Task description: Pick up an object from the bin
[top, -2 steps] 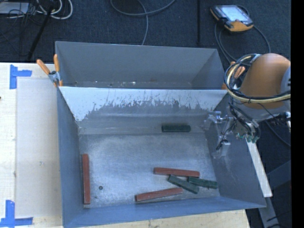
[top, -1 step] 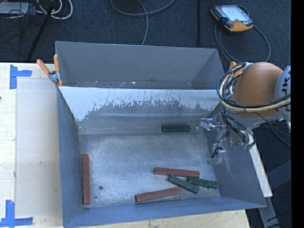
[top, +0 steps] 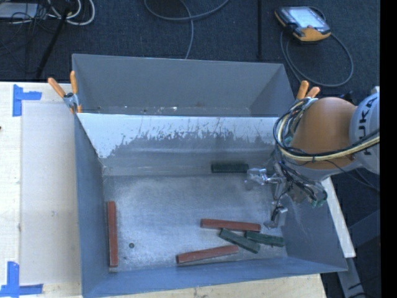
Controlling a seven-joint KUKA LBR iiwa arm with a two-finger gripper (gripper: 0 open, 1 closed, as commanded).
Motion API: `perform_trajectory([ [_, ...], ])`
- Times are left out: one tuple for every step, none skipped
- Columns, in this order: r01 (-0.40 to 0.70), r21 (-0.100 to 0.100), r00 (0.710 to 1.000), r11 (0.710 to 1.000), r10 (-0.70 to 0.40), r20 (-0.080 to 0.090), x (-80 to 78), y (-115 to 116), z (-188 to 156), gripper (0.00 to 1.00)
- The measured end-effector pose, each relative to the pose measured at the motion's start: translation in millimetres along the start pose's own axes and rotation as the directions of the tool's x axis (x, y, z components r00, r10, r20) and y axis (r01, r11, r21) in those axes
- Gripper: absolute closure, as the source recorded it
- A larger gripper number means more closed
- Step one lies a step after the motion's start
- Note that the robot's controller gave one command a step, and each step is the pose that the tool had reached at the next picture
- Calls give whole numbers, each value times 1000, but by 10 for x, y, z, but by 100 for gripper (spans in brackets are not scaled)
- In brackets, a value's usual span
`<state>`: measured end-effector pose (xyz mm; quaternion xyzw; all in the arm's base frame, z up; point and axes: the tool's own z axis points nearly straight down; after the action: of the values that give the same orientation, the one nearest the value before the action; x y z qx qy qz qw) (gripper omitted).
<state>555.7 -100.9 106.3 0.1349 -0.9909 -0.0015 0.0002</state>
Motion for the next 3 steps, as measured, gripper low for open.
perform_trajectory([
  [-252, 2, 968, 968, 252, -2, 236, 28, 24, 0],
  [-172, 2, 985, 985, 172, -3, 248, 163, 77, 0],
  [-333, 7, 943, 943, 333, 4, 587, 440, 308, 100],
])
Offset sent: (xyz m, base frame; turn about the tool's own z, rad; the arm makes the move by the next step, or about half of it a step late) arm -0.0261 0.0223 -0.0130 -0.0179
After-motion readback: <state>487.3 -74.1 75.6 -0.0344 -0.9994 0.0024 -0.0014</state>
